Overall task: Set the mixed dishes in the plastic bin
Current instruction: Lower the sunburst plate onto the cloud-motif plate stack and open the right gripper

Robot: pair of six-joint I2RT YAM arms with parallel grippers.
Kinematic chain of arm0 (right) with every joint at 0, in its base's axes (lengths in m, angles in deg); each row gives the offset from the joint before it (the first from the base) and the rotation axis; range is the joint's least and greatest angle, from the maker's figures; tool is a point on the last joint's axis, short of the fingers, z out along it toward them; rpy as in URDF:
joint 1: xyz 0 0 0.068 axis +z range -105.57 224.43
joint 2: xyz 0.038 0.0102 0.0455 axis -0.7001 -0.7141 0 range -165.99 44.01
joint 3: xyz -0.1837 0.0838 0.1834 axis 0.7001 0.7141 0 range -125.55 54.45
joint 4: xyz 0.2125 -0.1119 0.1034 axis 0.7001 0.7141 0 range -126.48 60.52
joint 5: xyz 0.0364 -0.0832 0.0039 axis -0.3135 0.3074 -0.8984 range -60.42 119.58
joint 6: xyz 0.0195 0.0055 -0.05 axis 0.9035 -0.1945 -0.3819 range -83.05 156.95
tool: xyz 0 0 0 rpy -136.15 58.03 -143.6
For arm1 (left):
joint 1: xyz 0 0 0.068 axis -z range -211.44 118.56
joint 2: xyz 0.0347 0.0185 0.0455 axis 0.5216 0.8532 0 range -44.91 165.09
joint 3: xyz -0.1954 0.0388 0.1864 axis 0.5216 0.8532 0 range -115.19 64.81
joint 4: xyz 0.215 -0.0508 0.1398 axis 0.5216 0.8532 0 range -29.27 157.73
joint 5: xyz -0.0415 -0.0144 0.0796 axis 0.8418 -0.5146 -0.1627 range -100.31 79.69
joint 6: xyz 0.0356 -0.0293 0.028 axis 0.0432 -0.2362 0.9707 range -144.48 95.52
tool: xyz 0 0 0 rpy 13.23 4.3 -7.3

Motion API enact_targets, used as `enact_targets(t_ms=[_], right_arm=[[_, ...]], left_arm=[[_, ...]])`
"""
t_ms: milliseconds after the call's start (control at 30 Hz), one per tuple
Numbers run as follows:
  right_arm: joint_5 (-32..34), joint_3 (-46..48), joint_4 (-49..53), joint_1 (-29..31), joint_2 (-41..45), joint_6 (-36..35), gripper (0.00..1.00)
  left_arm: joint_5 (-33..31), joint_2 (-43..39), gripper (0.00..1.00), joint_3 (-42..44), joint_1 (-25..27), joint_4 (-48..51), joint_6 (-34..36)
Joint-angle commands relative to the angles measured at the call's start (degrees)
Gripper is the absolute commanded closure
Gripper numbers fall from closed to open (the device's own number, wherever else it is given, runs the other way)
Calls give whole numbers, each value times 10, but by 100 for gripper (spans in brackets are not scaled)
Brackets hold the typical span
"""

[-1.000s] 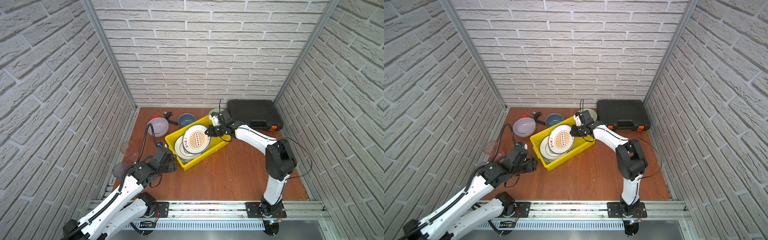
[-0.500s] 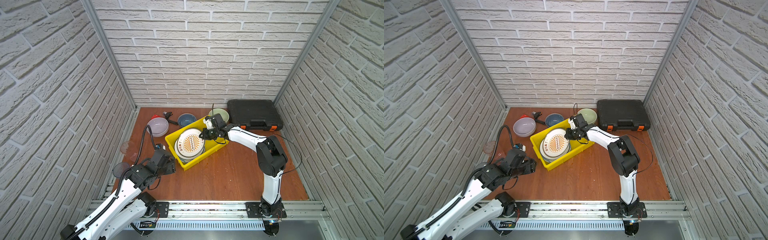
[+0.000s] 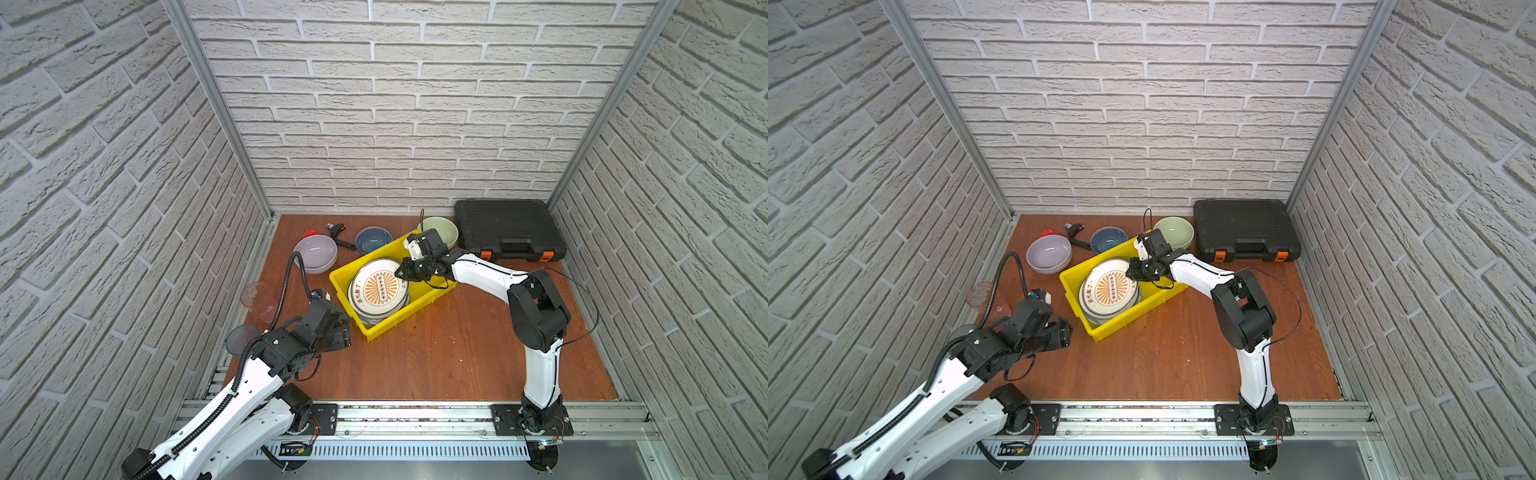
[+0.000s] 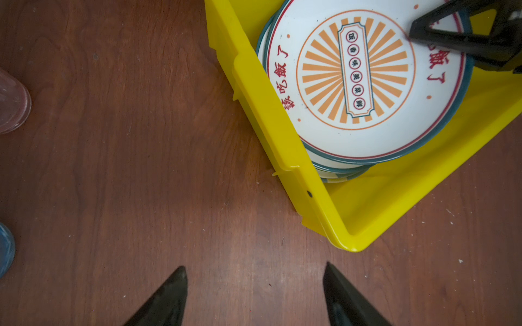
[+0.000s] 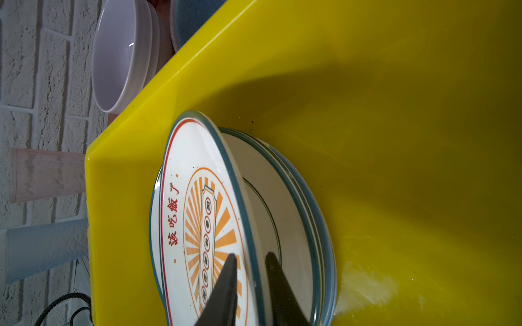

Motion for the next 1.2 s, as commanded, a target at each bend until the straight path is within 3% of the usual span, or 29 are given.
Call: enact_targets(t_ms=[0, 333, 1167], right_arm=[[14, -25, -2, 12, -3, -19, 75], [48, -46, 37, 19, -7, -40, 64], [116, -82, 102, 39, -25, -82, 52]], left_arm=[[-8, -1, 24, 3, -3, 4, -5], [-8, 4, 24, -1, -4, 6, -1], [-4, 10, 24, -3, -4, -3, 11]])
